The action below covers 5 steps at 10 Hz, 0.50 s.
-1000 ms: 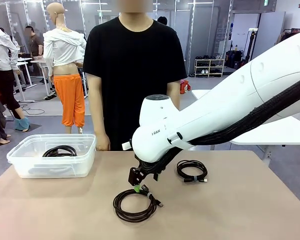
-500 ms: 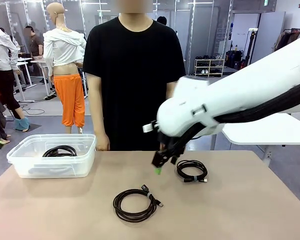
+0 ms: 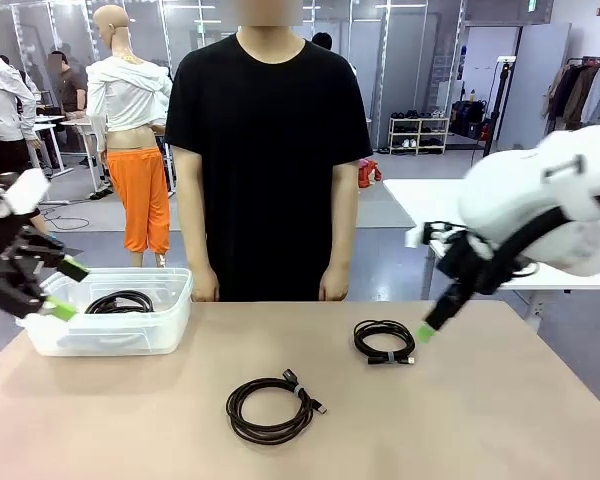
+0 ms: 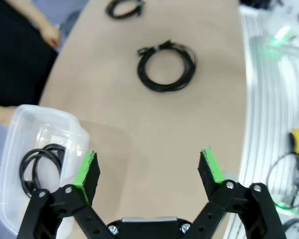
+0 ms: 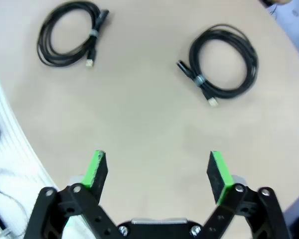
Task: Organize and store the cables.
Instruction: Place the USB Extension Cable into the Organizing box.
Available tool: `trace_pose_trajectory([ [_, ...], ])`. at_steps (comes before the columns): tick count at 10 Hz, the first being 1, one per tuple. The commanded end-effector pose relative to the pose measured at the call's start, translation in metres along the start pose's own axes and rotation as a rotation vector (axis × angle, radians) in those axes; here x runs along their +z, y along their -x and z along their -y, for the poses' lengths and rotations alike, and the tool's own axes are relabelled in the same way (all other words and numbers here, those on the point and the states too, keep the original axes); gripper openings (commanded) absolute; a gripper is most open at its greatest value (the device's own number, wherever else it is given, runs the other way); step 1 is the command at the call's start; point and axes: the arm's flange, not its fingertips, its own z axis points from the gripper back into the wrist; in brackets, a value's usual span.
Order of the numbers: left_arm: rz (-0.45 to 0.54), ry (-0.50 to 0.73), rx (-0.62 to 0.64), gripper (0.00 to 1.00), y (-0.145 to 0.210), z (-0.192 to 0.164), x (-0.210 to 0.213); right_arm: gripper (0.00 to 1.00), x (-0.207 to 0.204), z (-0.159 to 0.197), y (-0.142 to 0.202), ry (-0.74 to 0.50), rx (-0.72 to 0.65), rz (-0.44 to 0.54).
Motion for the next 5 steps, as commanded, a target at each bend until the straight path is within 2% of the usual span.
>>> trace_pose_trajectory([
  [1, -0.080, -0.030, 0.091, 1.00, -0.034, 0.010, -0.040, 1.00, 0.022, 0.000, 0.042, 0.007, 0.070, 0.129],
  [2, -0.166, -0.057, 0.111, 1.00, -0.054, 0.011, -0.059, 1.00, 0.038, 0.008, 0.069, 0.000, 0.054, 0.199],
  [5, -0.274, -0.111, 0.136, 1.00, -0.088, 0.005, -0.110, 1.00, 0.057, 0.031, 0.142, -0.034, 0.129, 0.315],
])
